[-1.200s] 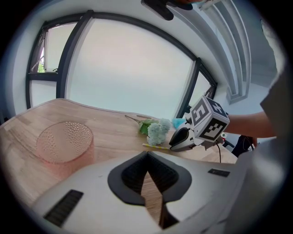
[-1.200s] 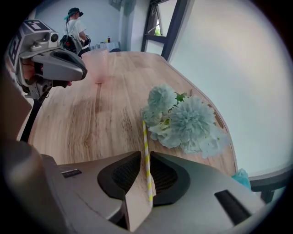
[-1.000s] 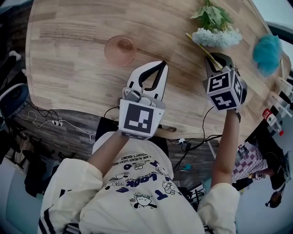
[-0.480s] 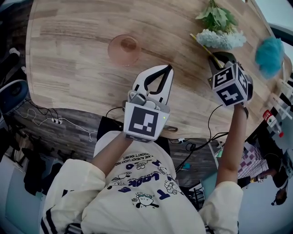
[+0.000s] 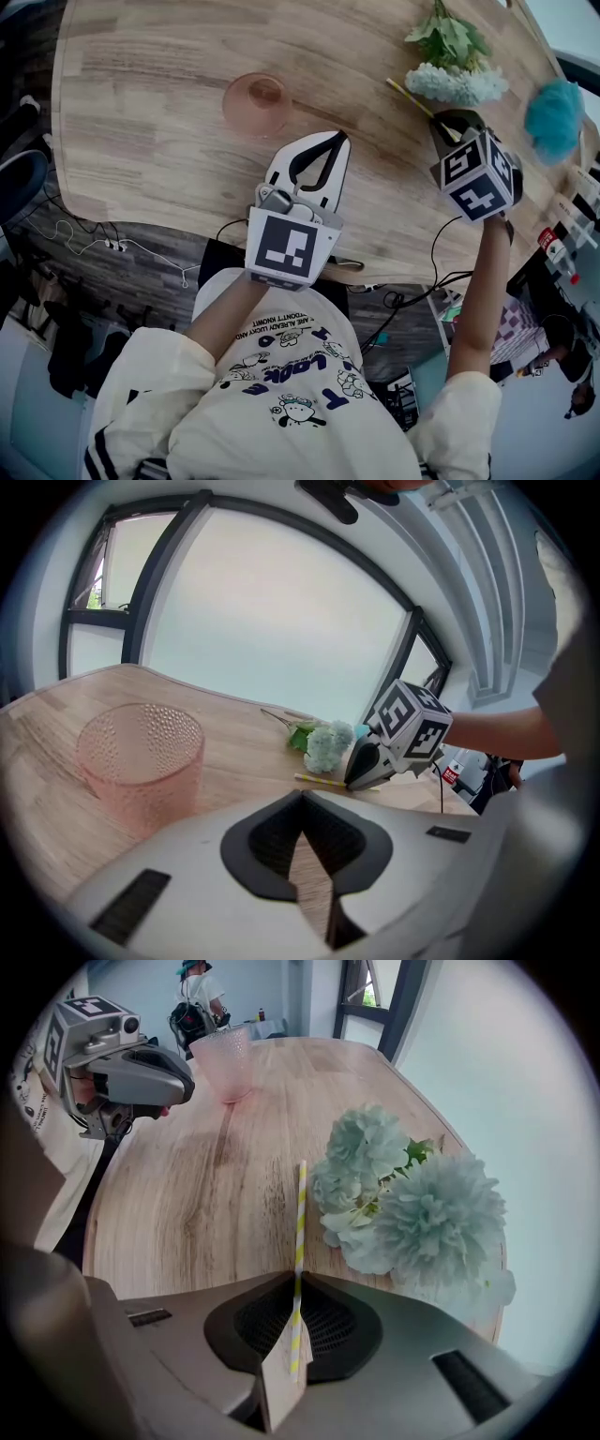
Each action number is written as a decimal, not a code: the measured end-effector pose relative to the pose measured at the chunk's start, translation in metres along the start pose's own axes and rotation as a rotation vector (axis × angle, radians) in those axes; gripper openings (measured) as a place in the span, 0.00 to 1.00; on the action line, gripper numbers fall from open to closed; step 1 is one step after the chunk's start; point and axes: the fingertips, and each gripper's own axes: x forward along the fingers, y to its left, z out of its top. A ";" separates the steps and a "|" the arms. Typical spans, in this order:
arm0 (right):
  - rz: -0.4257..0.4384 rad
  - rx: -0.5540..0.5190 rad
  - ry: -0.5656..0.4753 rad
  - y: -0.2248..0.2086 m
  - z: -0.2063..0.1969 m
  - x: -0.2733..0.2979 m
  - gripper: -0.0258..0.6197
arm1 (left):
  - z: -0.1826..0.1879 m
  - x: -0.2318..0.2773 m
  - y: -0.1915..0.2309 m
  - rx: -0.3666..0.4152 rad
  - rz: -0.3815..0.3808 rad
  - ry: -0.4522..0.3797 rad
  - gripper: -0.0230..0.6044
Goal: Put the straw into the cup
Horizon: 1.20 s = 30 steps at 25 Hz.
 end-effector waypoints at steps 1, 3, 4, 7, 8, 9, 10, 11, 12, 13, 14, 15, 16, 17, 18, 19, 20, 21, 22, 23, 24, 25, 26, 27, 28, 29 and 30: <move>-0.006 0.010 -0.012 0.000 0.000 0.000 0.12 | 0.000 0.000 0.001 -0.004 0.001 -0.003 0.08; -0.031 0.039 -0.041 -0.001 0.000 -0.001 0.12 | 0.001 0.001 0.001 0.002 0.003 -0.001 0.08; -0.045 0.055 -0.052 -0.001 0.000 -0.001 0.12 | 0.001 0.001 0.000 0.008 0.001 0.001 0.08; -0.075 0.069 -0.058 -0.001 -0.001 -0.002 0.12 | 0.003 0.001 -0.002 0.017 -0.006 -0.001 0.08; -0.080 0.073 -0.060 0.000 -0.001 -0.002 0.12 | 0.003 0.000 -0.003 0.019 -0.008 -0.002 0.08; -0.083 0.083 -0.069 0.000 0.001 -0.004 0.11 | 0.002 -0.001 -0.003 0.020 -0.011 -0.005 0.08; -0.084 0.100 -0.083 0.000 0.003 -0.006 0.12 | 0.002 -0.003 -0.004 0.020 -0.014 -0.008 0.08; -0.083 0.120 -0.099 0.000 0.005 -0.009 0.12 | 0.002 -0.005 -0.004 0.021 -0.016 -0.011 0.08; -0.081 0.139 -0.114 0.001 0.007 -0.013 0.11 | 0.003 -0.007 -0.004 0.023 -0.016 -0.014 0.08; -0.078 0.155 -0.127 0.003 0.009 -0.016 0.12 | 0.004 -0.008 -0.004 0.025 -0.017 -0.018 0.08; -0.075 0.167 -0.138 0.004 0.010 -0.019 0.11 | 0.005 -0.010 -0.004 0.027 -0.018 -0.022 0.08; -0.070 0.176 -0.148 0.007 0.012 -0.022 0.11 | 0.007 -0.012 -0.004 0.029 -0.020 -0.027 0.08; -0.066 0.186 -0.158 0.009 0.014 -0.024 0.11 | 0.008 -0.014 -0.005 0.032 -0.021 -0.032 0.08; -0.062 0.195 -0.170 0.011 0.017 -0.027 0.11 | 0.010 -0.016 -0.005 0.035 -0.023 -0.036 0.08; -0.060 0.203 -0.181 0.013 0.019 -0.030 0.11 | 0.011 -0.019 -0.005 0.038 -0.025 -0.041 0.08; -0.060 0.210 -0.190 0.015 0.022 -0.033 0.11 | 0.013 -0.021 -0.006 0.041 -0.027 -0.047 0.08; -0.061 0.214 -0.199 0.018 0.025 -0.036 0.11 | 0.015 -0.024 -0.006 0.043 -0.028 -0.054 0.08; -0.063 0.219 -0.207 0.020 0.028 -0.039 0.11 | 0.017 -0.027 -0.005 0.047 -0.029 -0.062 0.08; -0.065 0.223 -0.217 0.022 0.032 -0.043 0.11 | 0.019 -0.030 -0.005 0.051 -0.030 -0.070 0.08; -0.069 0.230 -0.228 0.024 0.036 -0.046 0.11 | 0.021 -0.034 -0.004 0.056 -0.030 -0.078 0.08; -0.074 0.237 -0.241 0.026 0.040 -0.050 0.11 | 0.023 -0.037 -0.003 0.062 -0.030 -0.084 0.08; -0.079 0.246 -0.256 0.028 0.045 -0.055 0.11 | 0.025 -0.040 -0.003 0.068 -0.032 -0.089 0.08; -0.085 0.255 -0.272 0.030 0.050 -0.059 0.11 | 0.026 -0.044 -0.002 0.072 -0.034 -0.094 0.08; -0.092 0.264 -0.287 0.032 0.055 -0.064 0.11 | 0.028 -0.048 -0.001 0.074 -0.037 -0.099 0.08; -0.102 0.270 -0.299 0.033 0.059 -0.068 0.11 | 0.031 -0.053 -0.001 0.075 -0.038 -0.104 0.08; -0.115 0.275 -0.308 0.035 0.063 -0.071 0.11 | 0.033 -0.057 0.001 0.077 -0.038 -0.109 0.08; -0.127 0.279 -0.316 0.036 0.068 -0.075 0.11 | 0.036 -0.061 0.002 0.081 -0.037 -0.119 0.08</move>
